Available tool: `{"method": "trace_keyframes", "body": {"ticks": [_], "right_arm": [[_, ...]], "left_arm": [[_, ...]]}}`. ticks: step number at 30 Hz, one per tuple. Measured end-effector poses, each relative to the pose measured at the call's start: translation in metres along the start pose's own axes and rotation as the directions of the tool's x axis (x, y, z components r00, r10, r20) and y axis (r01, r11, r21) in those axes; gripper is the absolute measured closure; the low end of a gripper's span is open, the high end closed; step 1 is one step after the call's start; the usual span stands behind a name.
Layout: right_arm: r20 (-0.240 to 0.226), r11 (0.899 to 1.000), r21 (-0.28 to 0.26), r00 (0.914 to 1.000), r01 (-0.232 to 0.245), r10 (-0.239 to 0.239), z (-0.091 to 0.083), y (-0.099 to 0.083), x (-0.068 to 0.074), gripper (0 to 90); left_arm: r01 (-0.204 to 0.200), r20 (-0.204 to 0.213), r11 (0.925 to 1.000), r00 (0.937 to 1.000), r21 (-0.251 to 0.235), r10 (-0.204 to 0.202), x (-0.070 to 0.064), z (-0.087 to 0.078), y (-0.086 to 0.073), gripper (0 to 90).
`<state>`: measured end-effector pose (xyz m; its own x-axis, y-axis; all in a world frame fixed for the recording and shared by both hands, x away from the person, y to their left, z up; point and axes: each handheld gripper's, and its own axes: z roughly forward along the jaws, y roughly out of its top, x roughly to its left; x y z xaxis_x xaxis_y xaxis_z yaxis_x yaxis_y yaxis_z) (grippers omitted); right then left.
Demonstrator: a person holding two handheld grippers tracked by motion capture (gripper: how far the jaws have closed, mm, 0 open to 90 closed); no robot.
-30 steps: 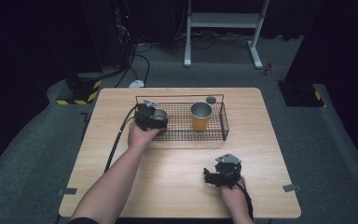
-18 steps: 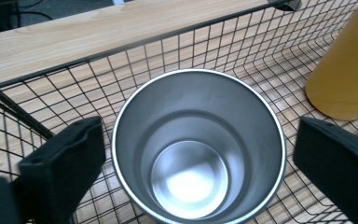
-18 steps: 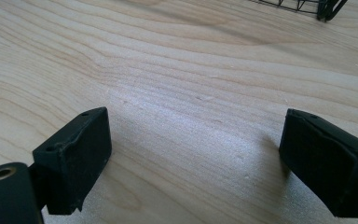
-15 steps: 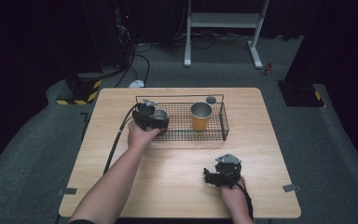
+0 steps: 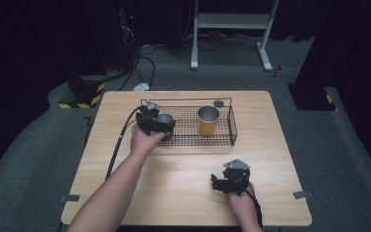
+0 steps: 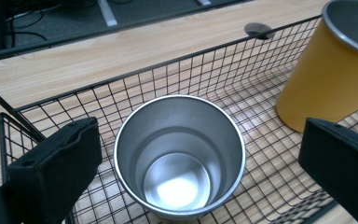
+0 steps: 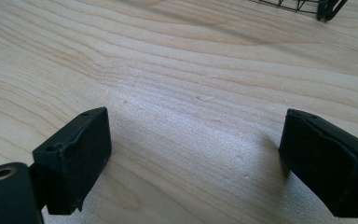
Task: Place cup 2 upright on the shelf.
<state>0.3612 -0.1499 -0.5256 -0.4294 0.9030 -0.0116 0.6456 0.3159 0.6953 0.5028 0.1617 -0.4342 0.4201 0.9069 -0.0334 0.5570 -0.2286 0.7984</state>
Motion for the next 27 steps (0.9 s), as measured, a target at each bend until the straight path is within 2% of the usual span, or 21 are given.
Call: {"method": "trace_keyframes", "body": {"ticks": [6,8,9,16,27], "right_arm": [[-0.001,1.000,0.000,1.0000,0.002,-0.002,0.000,0.000,0.000,8.8],[-0.001,1.000,0.000,1.0000,0.003,-0.003,0.000,0.000,0.000,8.8],[-0.002,1.000,-0.002,1.0000,0.003,-0.003,0.000,0.000,0.000,8.8],[-0.003,1.000,-0.001,1.0000,0.001,-0.001,0.000,0.000,0.000,8.8],[-0.003,1.000,-0.001,1.0000,0.001,-0.001,0.000,0.000,0.000,8.7]], "left_arm": [[0.006,0.014,1.0000,0.9999,0.003,-0.006,0.003,-0.009,-0.001,0.0],[0.002,0.018,1.0000,0.9998,0.004,-0.002,0.006,-0.012,-0.003,0.0],[0.016,0.023,0.9999,0.9996,0.003,-0.016,0.006,-0.014,-0.005,0.0],[0.009,0.036,1.0000,0.9993,0.001,-0.009,0.008,-0.026,-0.016,0.0],[0.000,0.030,1.0000,0.9996,-0.003,0.000,0.017,-0.045,-0.034,0.0]]}}
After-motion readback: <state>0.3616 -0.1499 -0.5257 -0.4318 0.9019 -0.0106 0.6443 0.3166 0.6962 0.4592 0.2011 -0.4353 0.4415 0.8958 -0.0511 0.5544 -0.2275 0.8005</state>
